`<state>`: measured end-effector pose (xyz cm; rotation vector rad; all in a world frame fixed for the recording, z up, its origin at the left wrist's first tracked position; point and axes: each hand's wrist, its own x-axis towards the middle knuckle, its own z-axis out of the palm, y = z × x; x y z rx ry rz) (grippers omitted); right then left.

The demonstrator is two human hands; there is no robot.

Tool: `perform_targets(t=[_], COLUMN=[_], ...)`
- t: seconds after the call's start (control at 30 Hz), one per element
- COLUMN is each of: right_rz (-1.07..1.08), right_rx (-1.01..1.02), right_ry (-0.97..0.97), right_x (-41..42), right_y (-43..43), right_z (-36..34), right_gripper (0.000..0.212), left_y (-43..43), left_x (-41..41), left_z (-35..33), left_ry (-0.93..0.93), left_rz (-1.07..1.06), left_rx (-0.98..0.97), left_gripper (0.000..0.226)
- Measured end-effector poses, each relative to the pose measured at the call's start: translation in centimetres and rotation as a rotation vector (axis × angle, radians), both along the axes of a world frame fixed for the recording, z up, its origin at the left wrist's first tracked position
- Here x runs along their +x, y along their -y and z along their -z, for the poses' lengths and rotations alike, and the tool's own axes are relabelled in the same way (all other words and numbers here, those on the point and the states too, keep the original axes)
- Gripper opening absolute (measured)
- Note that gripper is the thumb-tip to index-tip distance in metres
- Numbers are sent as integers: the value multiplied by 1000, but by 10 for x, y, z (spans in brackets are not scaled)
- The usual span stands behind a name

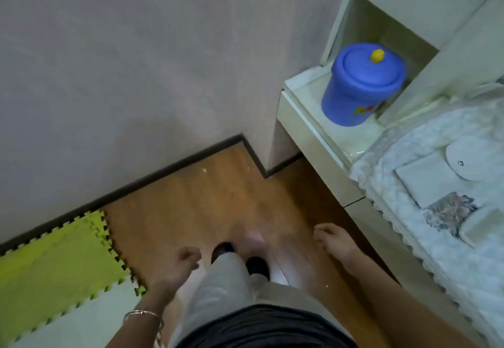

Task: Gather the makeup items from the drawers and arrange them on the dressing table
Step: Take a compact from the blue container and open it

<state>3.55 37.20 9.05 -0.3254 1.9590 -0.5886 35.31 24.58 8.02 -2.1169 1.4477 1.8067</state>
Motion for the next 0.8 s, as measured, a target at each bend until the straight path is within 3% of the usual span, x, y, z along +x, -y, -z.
perform_targets(t=[0.17, 0.37, 0.47, 0.7, 0.8], right_rz=[81, 362, 474, 767, 835], right_rx=[22, 188, 246, 80, 100], right_ry=[18, 114, 148, 123, 171], right_x=[0, 26, 41, 58, 63], right_y=[19, 7, 11, 49, 52], right_z=[-2, 6, 5, -4, 3], right_gripper=[27, 12, 16, 15, 13], left_y=[61, 144, 188, 253, 259], left_x=[-39, -70, -94, -156, -175], left_z=[3, 14, 15, 25, 28], left_ry=[-31, -6, 15, 81, 112], left_rz=[88, 289, 450, 687, 748], left_rx=[26, 118, 97, 82, 89], left_gripper=[12, 13, 12, 10, 18])
